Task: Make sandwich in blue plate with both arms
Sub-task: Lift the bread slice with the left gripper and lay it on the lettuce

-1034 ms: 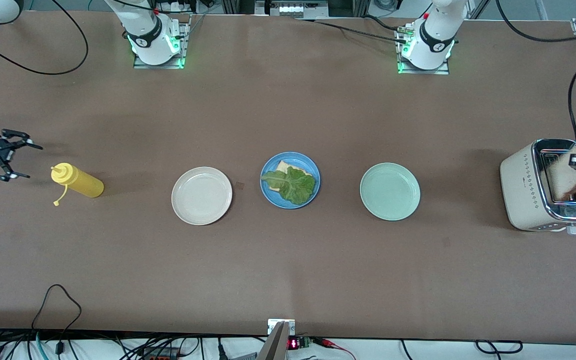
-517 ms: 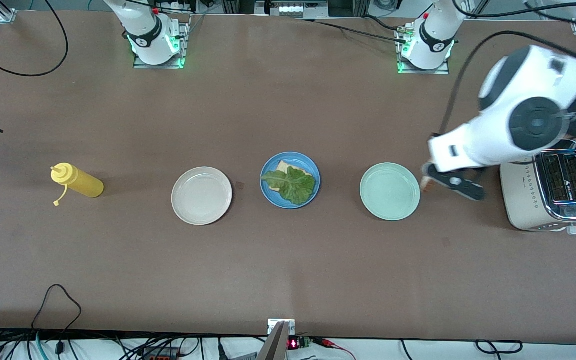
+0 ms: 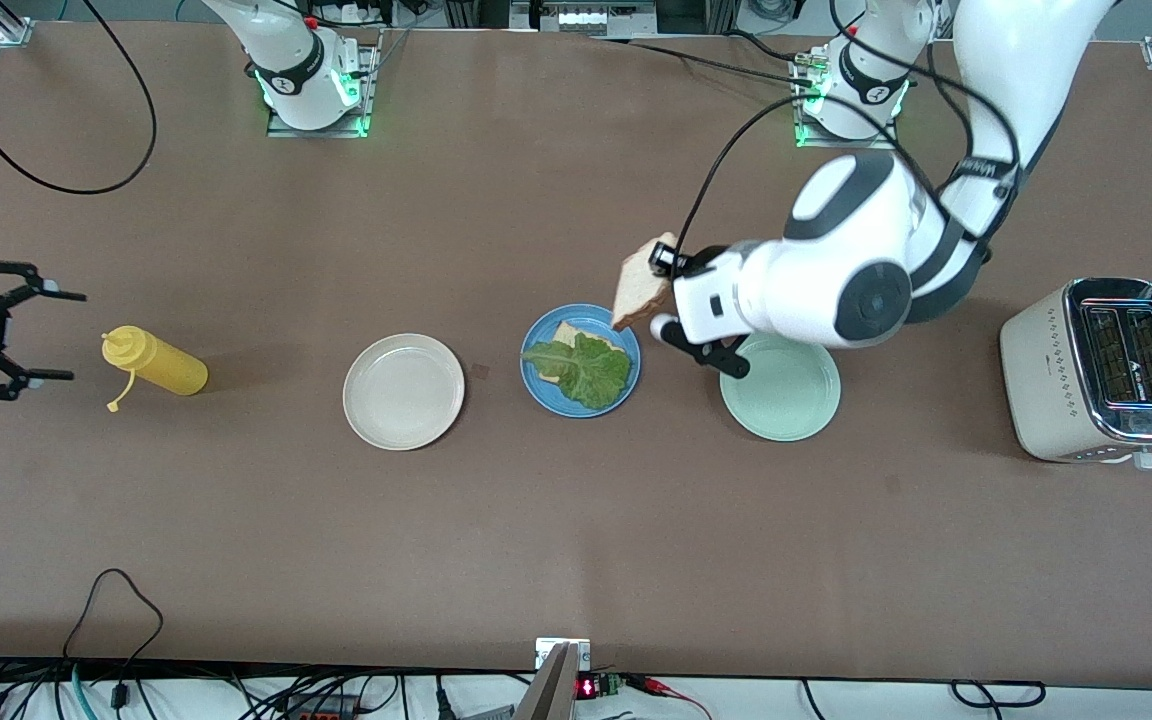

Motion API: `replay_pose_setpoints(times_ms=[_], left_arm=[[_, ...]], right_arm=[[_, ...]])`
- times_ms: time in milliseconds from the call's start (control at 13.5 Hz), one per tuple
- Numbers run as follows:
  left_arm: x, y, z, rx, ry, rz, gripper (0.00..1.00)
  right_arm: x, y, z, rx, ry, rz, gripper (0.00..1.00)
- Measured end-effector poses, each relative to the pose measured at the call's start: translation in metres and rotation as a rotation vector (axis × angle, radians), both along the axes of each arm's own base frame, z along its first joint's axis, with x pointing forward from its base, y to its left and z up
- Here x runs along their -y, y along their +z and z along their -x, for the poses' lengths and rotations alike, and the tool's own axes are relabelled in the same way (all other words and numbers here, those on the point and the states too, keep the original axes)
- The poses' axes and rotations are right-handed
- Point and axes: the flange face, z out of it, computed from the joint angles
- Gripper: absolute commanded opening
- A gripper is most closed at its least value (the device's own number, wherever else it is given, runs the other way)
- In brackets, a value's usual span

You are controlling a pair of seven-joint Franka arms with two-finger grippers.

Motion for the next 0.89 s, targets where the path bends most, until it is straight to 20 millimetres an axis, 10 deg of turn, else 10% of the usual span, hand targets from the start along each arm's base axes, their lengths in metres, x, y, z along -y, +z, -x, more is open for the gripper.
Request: replay_pose_setpoints(times_ms=[443, 738, 812, 886], left_arm=[[-0.002, -0.151, -0.039, 0.014, 0.089, 0.371, 0.01], [-0.005, -0.19, -0.036, 0.017, 0.087, 0.401, 0.01], [-0.004, -0.198, -0.033, 0.021, 0.082, 0.405, 0.12], [-0.003, -0.203, -0.03, 0.028, 0.079, 0.407, 0.65]], right_arm=[[-0.069, 0.04, -0.018, -0.053, -0.309, 0.318, 1.0], [-0.088, 0.025, 0.001, -0.182, -0.59, 0.474, 1.0], [-0.087, 0.02, 0.007, -0.216, -0.636, 0.497, 1.0], [-0.085, 0.016, 0.012, -0.247, -0.682, 0.517, 1.0]])
